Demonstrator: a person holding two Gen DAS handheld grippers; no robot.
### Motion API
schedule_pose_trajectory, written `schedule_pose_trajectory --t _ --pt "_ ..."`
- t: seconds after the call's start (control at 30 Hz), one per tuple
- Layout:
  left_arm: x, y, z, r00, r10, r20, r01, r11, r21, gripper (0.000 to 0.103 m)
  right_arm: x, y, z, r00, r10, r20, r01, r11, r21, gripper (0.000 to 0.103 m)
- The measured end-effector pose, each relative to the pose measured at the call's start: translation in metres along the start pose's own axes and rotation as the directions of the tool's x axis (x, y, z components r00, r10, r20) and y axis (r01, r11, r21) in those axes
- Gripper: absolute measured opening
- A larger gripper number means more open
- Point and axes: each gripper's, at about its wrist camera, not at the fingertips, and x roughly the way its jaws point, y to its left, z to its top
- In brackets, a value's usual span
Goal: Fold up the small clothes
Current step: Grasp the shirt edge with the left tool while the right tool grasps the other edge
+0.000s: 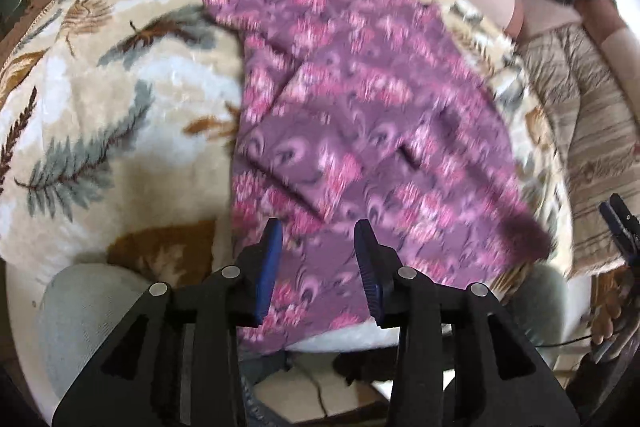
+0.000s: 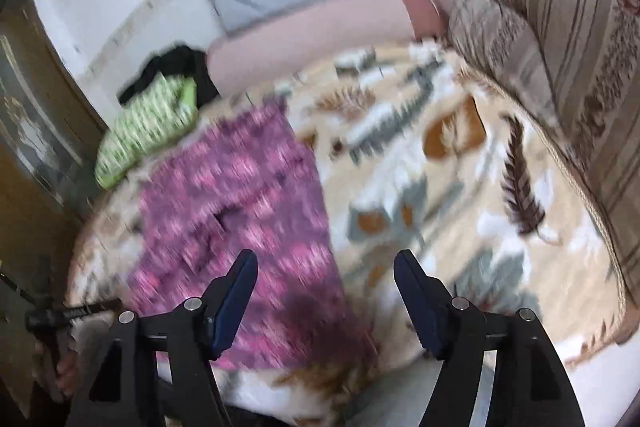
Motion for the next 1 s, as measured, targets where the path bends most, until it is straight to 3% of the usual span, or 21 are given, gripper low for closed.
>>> schedule_pose_trajectory --t 0.1,0.23,0.3,0.37,0.57,0.67,0.8,1.0 --pt "-0.004 0.003 0.02 0.999 -0.005 0.051 0.006 0.999 -0.034 0.063 0.03 0.011 0.019 0.99 0.129 -0.055 -0.13 0.992 0.001 0.071" --pt "0.0 0.005 0.065 0.994 0.043 0.102 -0.041 0.999 -0.018 0.064 0.08 0.031 0.046 0.963 0.229 -0.145 -0.23 0.973 0.007 0.071" --pt "0.008 0.011 0.092 0.991 0.078 0.112 -0.077 0.997 -0.013 0.064 0.108 0.039 0.067 0.954 0.243 -0.174 -0.246 0.969 0.007 0.071" --pt "0.02 0.02 0.119 0.992 0.067 0.104 -0.066 0.998 -0.013 0.064 0.136 0.041 0.083 0.946 0.252 -0.203 -0.254 0.967 0.015 0.071" --pt "0.074 0.053 0.201 0.984 0.166 0.065 -0.163 0.986 -0.038 0.064 0.232 0.041 0.141 0.927 0.238 -0.289 -0.236 0.971 0.042 0.071" --pt "0.102 0.069 0.24 0.984 0.177 0.028 -0.175 0.983 -0.049 0.064 0.282 0.042 0.174 0.916 0.238 -0.323 -0.232 0.971 0.059 0.071" --pt "0.134 0.079 0.289 0.982 0.189 0.009 -0.189 0.981 -0.034 0.064 0.336 0.049 0.204 0.919 0.174 -0.354 -0.166 0.985 0.053 0.07" --pt "0.18 0.1 0.335 0.991 0.118 -0.059 -0.123 0.989 -0.083 0.064 0.417 0.049 0.24 0.905 0.106 -0.411 -0.088 0.994 0.064 0.063"
